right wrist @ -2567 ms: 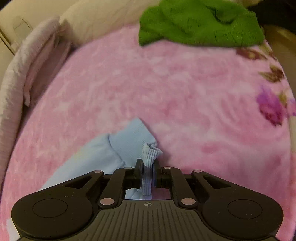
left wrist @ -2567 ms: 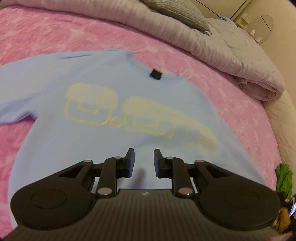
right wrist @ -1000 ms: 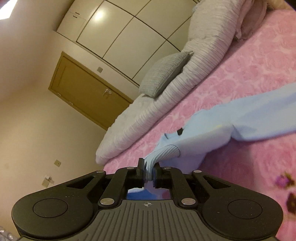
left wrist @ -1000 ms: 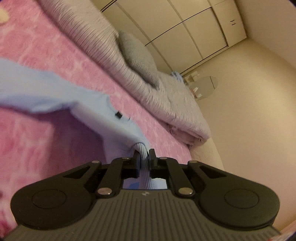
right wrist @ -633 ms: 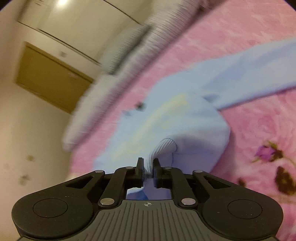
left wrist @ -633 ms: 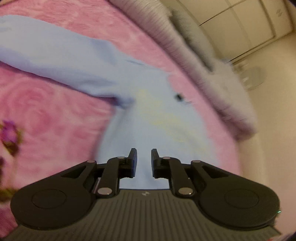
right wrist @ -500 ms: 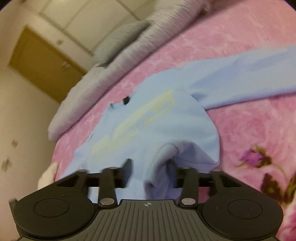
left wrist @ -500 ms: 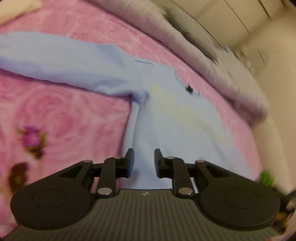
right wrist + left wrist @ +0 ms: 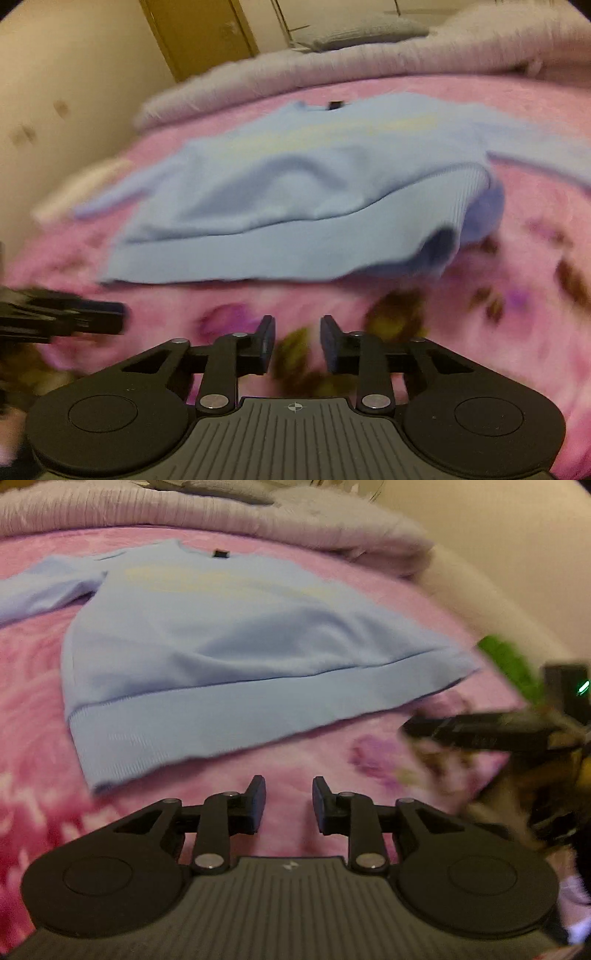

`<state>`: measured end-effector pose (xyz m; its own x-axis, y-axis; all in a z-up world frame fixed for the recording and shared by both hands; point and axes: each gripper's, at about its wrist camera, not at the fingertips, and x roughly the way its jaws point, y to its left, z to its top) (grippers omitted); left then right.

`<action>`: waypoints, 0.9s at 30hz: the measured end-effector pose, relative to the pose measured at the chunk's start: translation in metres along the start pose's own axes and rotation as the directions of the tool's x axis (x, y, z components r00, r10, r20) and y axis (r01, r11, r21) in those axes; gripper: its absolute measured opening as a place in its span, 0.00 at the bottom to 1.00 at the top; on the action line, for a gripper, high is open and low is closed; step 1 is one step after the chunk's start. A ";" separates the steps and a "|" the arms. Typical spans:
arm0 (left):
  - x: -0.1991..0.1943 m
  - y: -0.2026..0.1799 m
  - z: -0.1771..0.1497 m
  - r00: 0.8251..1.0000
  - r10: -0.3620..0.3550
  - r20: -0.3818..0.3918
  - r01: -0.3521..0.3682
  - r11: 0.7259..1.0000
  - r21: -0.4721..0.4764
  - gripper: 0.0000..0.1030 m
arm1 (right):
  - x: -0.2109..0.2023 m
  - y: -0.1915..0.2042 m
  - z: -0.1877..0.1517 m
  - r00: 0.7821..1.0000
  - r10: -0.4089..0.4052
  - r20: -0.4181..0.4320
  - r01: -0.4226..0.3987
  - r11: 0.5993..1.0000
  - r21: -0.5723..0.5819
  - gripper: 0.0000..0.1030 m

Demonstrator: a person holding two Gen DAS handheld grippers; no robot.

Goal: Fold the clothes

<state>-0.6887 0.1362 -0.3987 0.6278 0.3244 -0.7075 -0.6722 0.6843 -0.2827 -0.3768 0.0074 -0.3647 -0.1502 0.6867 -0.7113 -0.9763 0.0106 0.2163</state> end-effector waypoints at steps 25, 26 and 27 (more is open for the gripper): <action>0.001 0.065 0.071 0.996 0.063 0.060 -0.074 0.976 0.205 0.11 | -0.026 -0.045 0.062 0.967 0.035 0.253 -0.013 0.996 -0.087 0.17; -0.008 0.061 0.065 0.997 0.048 0.055 -0.059 0.971 0.233 0.13 | -0.037 -0.039 0.054 0.967 0.061 0.247 -0.017 0.984 -0.179 0.17; -0.016 0.058 0.058 0.998 0.033 0.050 -0.045 0.964 0.262 0.15 | -0.047 -0.032 0.046 0.967 0.087 0.240 -0.020 0.963 -0.268 0.17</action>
<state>-0.7152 0.2087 -0.3657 0.6242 0.3795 -0.6829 -0.5735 0.8161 -0.0707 -0.3315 0.0079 -0.3071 -0.1928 0.8391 -0.5087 -0.9791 -0.1987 0.0434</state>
